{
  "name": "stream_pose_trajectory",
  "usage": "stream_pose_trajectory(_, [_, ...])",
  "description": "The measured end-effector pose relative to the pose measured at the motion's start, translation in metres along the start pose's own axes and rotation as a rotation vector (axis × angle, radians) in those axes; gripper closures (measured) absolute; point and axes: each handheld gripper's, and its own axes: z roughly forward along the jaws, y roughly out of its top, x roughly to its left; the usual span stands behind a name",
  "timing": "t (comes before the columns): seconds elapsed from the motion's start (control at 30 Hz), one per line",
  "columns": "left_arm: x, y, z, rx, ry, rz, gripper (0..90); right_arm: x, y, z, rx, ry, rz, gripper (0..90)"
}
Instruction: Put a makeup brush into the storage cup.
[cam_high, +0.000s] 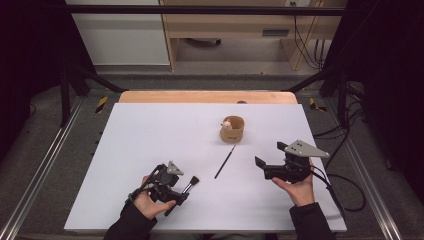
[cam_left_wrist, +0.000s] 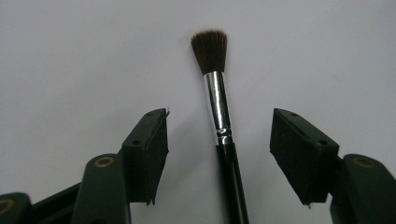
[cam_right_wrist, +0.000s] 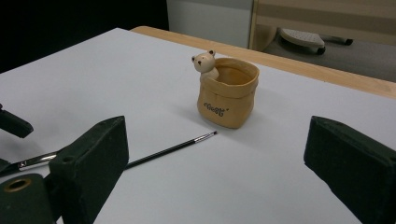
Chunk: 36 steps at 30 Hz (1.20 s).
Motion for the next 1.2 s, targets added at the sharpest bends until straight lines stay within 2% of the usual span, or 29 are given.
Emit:
stream_pose_trajectory(0.17, [-0.002, 0.0, 0.006, 0.055, -0.007, 0.018, 39.8, 0.0, 0.0, 0.0, 0.0, 0.001, 0.0, 7.1])
stream_pose_trajectory(0.3, [-0.003, 0.0, 0.009, 0.079, -0.016, 0.022, 45.6, 0.0, 0.0, 0.001, 0.007, 0.001, -0.004, 7.1])
stream_pose_trajectory(0.77, [-0.005, -0.005, 0.012, 0.12, -0.029, 0.028, 60.8, 0.0, -0.001, 0.001, 0.012, 0.004, -0.003, 7.1])
stream_pose_trajectory(1.07, [-0.008, -0.006, 0.012, 0.131, 0.007, 0.028, 69.1, 0.001, -0.001, 0.001, 0.013, 0.005, 0.0, 7.0])
stream_pose_trajectory(1.2, [-0.009, -0.006, 0.012, 0.13, 0.014, 0.016, 71.4, 0.001, -0.001, 0.002, 0.013, 0.007, 0.001, 7.0])
